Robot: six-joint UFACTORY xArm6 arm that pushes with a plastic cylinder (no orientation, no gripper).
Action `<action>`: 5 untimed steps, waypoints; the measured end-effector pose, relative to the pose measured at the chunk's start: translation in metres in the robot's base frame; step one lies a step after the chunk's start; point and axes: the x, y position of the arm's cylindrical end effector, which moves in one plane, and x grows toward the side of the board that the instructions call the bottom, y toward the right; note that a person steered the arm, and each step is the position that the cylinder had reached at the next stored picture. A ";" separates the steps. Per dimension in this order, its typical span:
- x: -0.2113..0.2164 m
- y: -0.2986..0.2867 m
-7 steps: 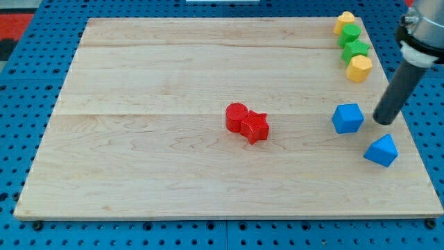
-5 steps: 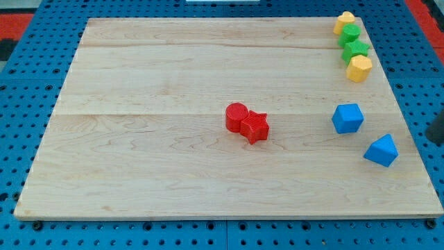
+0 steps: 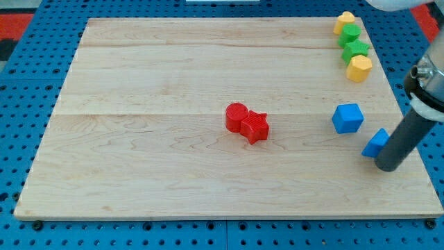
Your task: Slide the blue triangle to the right of the blue cube
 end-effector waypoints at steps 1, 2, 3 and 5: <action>-0.007 0.000; -0.014 0.000; -0.022 0.004; -0.039 0.012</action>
